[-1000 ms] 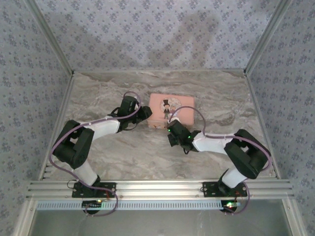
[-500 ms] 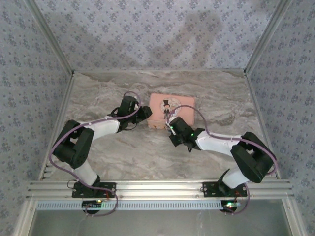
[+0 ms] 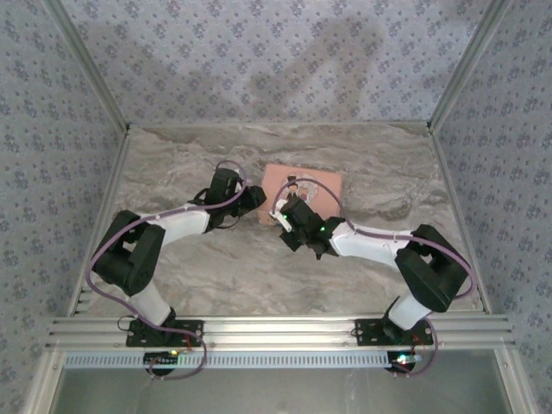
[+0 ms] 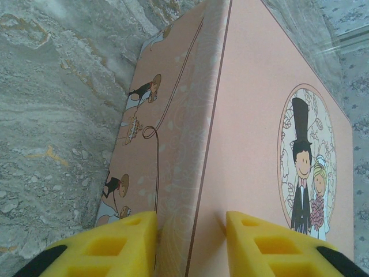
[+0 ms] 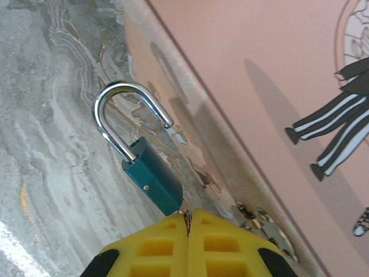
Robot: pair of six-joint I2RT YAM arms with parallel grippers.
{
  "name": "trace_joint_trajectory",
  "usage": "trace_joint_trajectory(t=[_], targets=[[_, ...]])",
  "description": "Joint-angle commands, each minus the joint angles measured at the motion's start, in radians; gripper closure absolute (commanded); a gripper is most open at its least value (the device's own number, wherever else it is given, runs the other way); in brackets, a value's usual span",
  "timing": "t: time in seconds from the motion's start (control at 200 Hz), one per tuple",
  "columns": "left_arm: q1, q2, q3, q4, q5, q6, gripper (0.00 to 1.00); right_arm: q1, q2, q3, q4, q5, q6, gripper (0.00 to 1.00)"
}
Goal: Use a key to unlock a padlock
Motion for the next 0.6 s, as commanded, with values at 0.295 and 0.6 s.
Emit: trace_joint_trajectory(t=[0.295, 0.6], targets=[[0.056, -0.212, -0.095, -0.116, -0.078, 0.045, 0.56, 0.05, -0.306, -0.108, -0.074, 0.015, 0.114, 1.0], [0.052, -0.425, -0.182, -0.203, -0.116, 0.064, 0.5, -0.045, -0.584, -0.153, -0.254, 0.016, 0.277, 1.0]])
